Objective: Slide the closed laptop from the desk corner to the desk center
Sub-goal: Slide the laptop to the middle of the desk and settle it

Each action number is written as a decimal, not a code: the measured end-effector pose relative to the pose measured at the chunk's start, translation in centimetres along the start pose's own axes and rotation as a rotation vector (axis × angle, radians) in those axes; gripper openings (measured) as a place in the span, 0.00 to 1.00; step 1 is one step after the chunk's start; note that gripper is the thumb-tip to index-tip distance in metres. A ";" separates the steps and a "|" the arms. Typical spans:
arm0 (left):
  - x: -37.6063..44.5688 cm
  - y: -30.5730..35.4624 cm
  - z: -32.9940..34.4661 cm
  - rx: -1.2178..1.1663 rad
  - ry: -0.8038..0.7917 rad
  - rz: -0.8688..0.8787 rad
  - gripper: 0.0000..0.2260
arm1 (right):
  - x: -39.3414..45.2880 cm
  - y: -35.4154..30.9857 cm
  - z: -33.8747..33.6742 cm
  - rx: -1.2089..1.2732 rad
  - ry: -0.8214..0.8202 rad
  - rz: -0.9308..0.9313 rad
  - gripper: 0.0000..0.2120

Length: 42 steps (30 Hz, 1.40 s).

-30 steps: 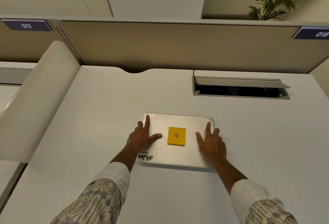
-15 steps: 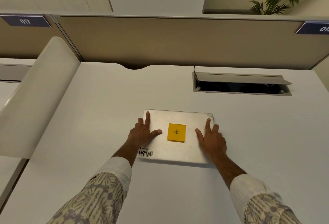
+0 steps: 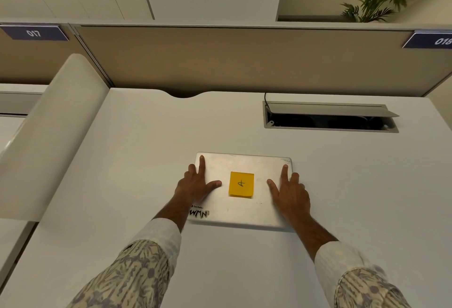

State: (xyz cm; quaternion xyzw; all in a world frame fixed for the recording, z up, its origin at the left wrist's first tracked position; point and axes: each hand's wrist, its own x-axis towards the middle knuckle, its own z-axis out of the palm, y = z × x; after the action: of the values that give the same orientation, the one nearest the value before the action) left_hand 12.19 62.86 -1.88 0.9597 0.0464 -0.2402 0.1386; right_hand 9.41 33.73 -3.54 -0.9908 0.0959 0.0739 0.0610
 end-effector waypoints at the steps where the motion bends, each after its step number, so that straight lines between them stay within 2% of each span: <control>1: 0.0 0.0 0.0 0.003 0.001 -0.001 0.49 | 0.0 0.0 0.0 -0.002 0.000 -0.002 0.38; 42: -0.6 0.1 0.2 0.062 0.025 -0.017 0.47 | -0.2 0.1 -0.3 0.003 -0.007 -0.018 0.36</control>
State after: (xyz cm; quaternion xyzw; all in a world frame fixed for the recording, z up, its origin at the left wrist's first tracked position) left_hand 11.59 62.73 -1.77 0.9661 0.0486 -0.2304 0.1060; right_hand 9.22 33.64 -3.19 -0.9912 0.0870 0.0768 0.0634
